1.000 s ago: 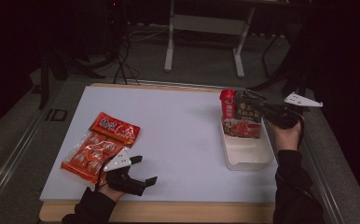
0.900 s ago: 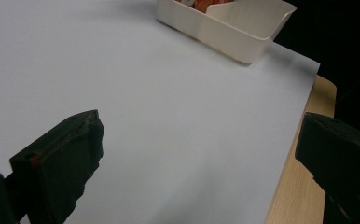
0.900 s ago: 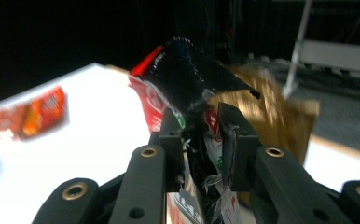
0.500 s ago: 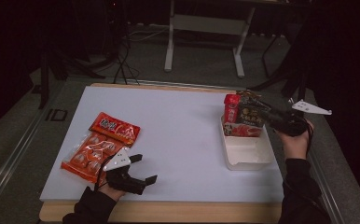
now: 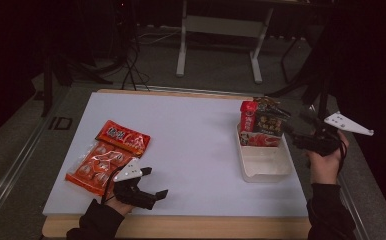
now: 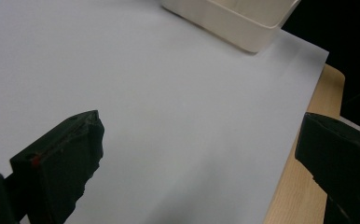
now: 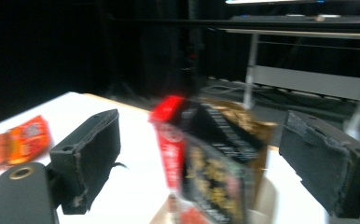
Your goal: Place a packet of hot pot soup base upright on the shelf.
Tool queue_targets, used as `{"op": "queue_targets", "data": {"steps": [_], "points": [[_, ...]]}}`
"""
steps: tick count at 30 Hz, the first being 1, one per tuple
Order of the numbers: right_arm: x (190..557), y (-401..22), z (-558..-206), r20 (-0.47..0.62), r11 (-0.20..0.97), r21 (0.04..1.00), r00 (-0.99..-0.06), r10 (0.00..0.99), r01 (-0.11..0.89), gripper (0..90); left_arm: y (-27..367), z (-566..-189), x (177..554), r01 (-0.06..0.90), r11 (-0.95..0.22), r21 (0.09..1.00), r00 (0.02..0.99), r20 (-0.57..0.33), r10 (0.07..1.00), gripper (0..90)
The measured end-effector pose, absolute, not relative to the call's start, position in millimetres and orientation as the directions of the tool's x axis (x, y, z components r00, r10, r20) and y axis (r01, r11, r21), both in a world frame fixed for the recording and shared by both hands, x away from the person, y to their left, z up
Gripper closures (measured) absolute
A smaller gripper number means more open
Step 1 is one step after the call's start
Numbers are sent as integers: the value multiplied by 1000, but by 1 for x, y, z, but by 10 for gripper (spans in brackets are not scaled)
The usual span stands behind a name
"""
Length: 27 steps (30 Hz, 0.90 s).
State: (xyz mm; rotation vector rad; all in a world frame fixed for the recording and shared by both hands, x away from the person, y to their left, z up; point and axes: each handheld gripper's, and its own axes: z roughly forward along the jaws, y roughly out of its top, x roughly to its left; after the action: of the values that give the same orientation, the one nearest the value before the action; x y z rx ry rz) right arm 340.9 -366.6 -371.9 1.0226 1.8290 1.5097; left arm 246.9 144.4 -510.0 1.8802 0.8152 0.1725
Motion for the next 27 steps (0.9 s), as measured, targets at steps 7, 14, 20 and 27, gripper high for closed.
{"op": "queue_targets", "data": {"steps": [7, 14, 20, 27], "points": [[315, -343, -380, 54, 115, 969, -643, 764, 219, 149, 150, -509, 250, 494, -238, 836, 753, -274, 598, 14], [294, -324, -386, 47, 160, 962, -707, 706, 223, 165, 152, -502, 248, 482, -259, 837, 770, -263, 581, 25], [279, -312, -393, 56, 164, 961, -741, 669, 221, 185, 155, -497, 245, 463, -275, 843, 777, -236, 584, 41], [269, -302, -402, 89, 146, 963, -779, 620, 227, 161, 170, -490, 245, 442, -272, 855, 780, -217, 587, 72]]}}
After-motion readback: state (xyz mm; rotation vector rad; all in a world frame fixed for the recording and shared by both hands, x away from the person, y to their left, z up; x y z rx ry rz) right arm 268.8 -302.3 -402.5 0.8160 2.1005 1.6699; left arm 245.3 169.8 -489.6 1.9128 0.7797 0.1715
